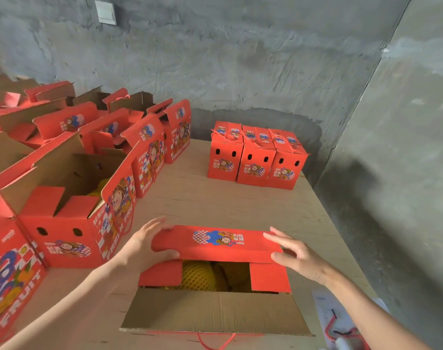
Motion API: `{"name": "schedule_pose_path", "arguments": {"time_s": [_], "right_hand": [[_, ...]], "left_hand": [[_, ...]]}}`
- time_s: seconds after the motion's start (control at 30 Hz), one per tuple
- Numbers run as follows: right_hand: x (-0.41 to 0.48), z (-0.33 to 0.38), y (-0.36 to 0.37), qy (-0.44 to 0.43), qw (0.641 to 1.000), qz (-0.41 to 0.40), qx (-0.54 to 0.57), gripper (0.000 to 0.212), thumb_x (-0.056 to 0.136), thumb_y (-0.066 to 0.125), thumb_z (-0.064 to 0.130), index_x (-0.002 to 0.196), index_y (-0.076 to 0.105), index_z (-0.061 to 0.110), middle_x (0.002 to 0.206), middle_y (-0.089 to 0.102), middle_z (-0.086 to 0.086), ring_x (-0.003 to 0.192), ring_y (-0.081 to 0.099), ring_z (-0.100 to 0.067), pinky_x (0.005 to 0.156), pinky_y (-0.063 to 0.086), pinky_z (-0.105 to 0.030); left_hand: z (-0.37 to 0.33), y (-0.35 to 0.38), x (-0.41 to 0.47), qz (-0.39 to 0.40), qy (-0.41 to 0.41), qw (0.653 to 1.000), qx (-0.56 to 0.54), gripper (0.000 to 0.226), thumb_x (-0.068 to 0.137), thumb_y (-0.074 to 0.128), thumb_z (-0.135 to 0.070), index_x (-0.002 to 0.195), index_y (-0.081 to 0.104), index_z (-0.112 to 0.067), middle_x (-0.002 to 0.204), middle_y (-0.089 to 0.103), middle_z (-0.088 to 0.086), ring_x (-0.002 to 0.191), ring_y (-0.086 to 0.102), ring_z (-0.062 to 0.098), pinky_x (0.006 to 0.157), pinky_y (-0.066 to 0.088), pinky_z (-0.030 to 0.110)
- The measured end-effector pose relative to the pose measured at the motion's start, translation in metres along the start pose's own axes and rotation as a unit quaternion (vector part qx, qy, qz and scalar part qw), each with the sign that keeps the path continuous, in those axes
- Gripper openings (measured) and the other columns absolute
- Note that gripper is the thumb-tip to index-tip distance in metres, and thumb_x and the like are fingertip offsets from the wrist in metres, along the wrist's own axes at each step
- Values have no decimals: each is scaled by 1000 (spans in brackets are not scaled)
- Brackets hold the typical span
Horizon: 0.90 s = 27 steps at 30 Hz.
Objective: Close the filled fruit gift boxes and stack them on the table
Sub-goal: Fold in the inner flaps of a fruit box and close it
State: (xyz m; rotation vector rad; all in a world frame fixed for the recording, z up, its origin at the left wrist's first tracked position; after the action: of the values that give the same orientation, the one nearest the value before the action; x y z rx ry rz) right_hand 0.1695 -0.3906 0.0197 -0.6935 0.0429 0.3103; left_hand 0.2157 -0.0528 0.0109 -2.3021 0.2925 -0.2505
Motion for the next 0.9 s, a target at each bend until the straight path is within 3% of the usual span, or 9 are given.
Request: {"name": "schedule_pose_path", "arguments": {"time_s": [0.07,0.17,0.3,0.4,0.47,0.57,0.67,0.77,0.9], "right_hand": [[-1,-2,-1,-17,998,-26,-52,47,92,59,29,129,40,51,151,19,23,137,15,12,112,19,-21],[-2,-4,5,-44,994,-43,-89,44,95,53,31,127,38,56,149,15,28,128,8,25,104,16,-6],[-2,-11,8,-35,997,-28,-69,43,97,49,31,125,38,62,148,8,34,131,5,22,109,16,-21],[-3,-10,9,-40,998,-27,-33,41,99,46,25,125,42,57,149,7,33,134,9,18,105,20,-10],[-4,-6,10,-48,998,-47,-20,39,100,43,21,126,46,50,149,9,31,136,13,15,99,22,0],[-11,0,10,-82,990,-107,-38,37,98,46,13,125,52,37,148,19,24,135,21,14,103,22,-3],[-24,4,10,-117,981,-142,-59,35,96,48,8,121,56,31,143,38,15,130,36,8,104,32,-10],[-38,1,10,-117,983,-114,-80,42,96,46,0,126,52,29,141,44,13,129,39,8,106,33,-12],[-52,-11,12,-67,987,-8,-146,72,84,44,-11,141,32,32,149,23,29,136,22,11,110,18,-7]], "left_hand": [[1,5,6,53,-3,998,27,81,63,60,-65,138,37,-42,149,29,-6,131,33,14,96,33,21],[3,11,8,96,-9,992,77,72,67,49,-68,132,18,-58,150,20,-6,127,30,13,85,36,16],[6,22,5,128,-11,986,108,68,83,44,-60,133,-3,-58,152,2,-4,135,22,23,95,42,28],[5,24,2,149,-9,985,92,66,93,44,-46,132,-9,-54,151,-5,-5,136,19,24,98,45,33],[4,23,1,154,-3,985,74,61,96,42,-41,135,-5,-52,152,-7,-5,137,18,25,98,47,33],[5,20,0,133,-19,991,2,50,100,35,-32,140,7,-45,155,-8,-5,140,12,26,104,41,44],[4,19,-2,94,-33,991,-91,50,100,40,-19,141,19,-39,156,-7,-6,138,18,19,93,48,30],[4,19,-6,31,-48,978,-199,41,97,47,-14,129,42,-39,155,4,-16,128,28,7,77,50,18],[7,13,-15,-79,-40,961,-263,36,95,49,-2,109,64,-32,148,27,-21,127,35,3,89,40,20]]}}
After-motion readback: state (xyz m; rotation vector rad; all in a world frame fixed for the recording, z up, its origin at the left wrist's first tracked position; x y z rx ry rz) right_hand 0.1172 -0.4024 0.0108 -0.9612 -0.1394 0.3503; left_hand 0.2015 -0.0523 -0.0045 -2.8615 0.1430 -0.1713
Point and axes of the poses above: each hand's wrist, its own x-axis towards the middle knuckle, its own y-axis out of the palm, z = x × y, the point moved 7 cm from there along x, towards the middle knuckle
